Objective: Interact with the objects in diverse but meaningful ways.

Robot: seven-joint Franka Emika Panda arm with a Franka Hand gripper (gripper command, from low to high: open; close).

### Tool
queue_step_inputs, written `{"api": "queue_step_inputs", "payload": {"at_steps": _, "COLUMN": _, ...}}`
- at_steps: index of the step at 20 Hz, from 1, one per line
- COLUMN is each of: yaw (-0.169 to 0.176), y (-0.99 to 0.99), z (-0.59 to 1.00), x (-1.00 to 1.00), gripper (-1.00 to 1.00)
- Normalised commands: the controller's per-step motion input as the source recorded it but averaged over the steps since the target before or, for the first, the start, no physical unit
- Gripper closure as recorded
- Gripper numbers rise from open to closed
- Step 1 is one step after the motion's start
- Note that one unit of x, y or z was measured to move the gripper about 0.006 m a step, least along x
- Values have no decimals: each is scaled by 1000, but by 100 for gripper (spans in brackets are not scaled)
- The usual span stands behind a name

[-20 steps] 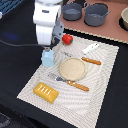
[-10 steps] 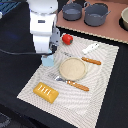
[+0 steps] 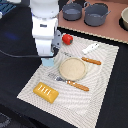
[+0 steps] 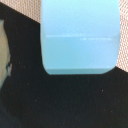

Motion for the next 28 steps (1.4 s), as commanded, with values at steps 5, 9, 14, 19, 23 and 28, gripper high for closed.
{"api": "queue_step_inputs", "payload": {"at_steps": 5, "yaw": 0, "y": -161, "z": -241, "x": 0, "gripper": 100}}
{"api": "queue_step_inputs", "payload": {"at_steps": 9, "yaw": 0, "y": -134, "z": -211, "x": 0, "gripper": 100}}
{"api": "queue_step_inputs", "payload": {"at_steps": 14, "yaw": 0, "y": -106, "z": -198, "x": -18, "gripper": 100}}
{"api": "queue_step_inputs", "payload": {"at_steps": 19, "yaw": 0, "y": -27, "z": 152, "x": -410, "gripper": 100}}
{"api": "queue_step_inputs", "payload": {"at_steps": 23, "yaw": -9, "y": -26, "z": 245, "x": -996, "gripper": 100}}
{"api": "queue_step_inputs", "payload": {"at_steps": 28, "yaw": -8, "y": -53, "z": 15, "x": -1000, "gripper": 100}}
